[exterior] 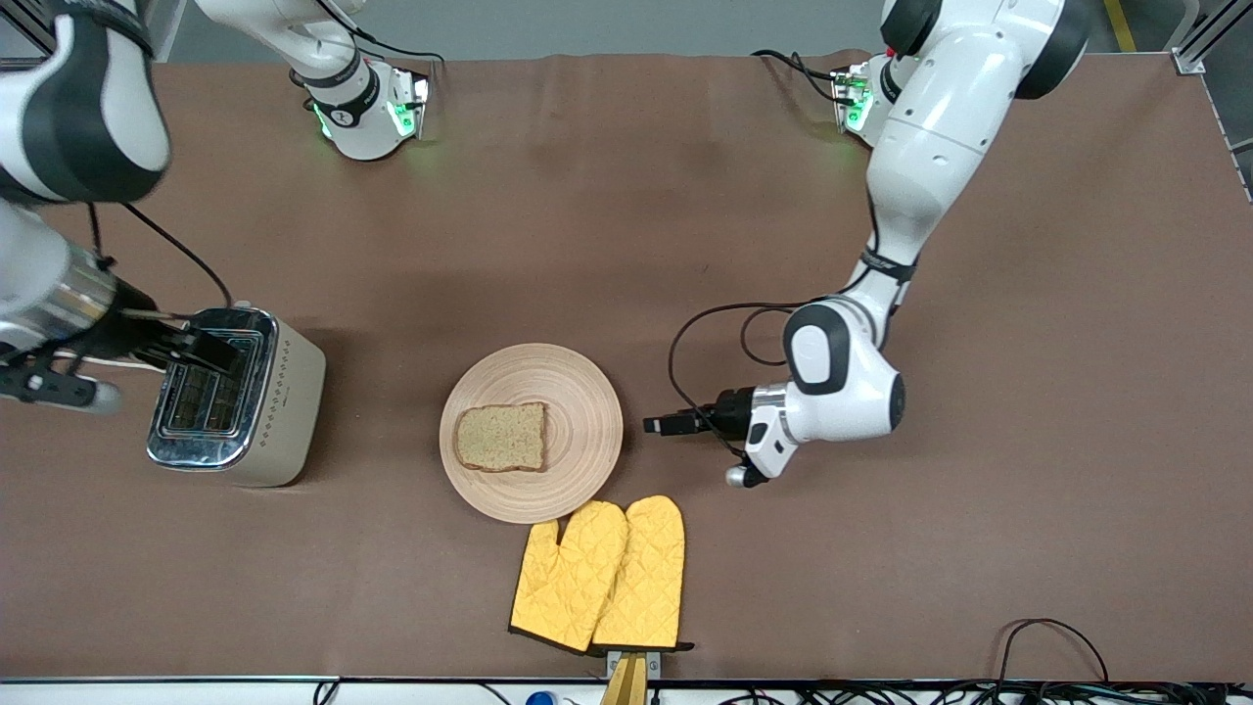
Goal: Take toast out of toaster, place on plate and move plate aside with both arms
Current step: 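Open the right gripper and withdraw it while the left gripper reaches the plate, then grip the wooden plate rim with the left gripper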
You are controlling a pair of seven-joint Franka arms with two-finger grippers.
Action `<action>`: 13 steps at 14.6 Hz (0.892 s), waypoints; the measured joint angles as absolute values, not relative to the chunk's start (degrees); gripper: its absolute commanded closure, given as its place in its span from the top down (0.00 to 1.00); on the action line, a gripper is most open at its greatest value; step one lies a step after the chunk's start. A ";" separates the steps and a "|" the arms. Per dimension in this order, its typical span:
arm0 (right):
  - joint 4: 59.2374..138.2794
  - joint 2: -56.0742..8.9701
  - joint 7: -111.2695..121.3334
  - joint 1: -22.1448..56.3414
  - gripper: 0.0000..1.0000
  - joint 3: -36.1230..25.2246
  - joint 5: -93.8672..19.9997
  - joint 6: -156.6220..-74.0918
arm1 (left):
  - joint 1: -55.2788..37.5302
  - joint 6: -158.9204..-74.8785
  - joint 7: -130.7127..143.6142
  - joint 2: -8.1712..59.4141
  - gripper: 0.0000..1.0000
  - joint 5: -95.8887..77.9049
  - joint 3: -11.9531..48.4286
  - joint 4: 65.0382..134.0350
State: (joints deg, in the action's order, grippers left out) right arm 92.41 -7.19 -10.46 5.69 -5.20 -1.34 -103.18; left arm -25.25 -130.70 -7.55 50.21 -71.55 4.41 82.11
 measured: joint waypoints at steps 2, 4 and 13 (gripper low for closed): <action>92.42 -4.65 -8.73 4.47 1.00 -5.22 0.18 -100.97 | -26.91 -133.19 -10.08 53.14 1.00 -73.93 4.47 79.80; 92.42 -2.70 -6.19 2.65 1.00 -5.24 0.41 -98.92 | -28.42 -135.33 -10.26 55.85 1.00 -74.16 4.55 76.66; 92.86 -1.05 -1.84 -0.84 1.00 -5.07 0.43 -97.27 | -32.79 -139.21 -10.43 58.88 0.02 -76.22 4.67 72.70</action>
State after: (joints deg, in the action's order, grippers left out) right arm 92.86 -1.05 -1.84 -0.84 -5.07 0.43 -97.27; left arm -32.79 -139.21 -10.43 58.88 -76.22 4.67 72.70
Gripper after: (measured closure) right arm 0.000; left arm 0.335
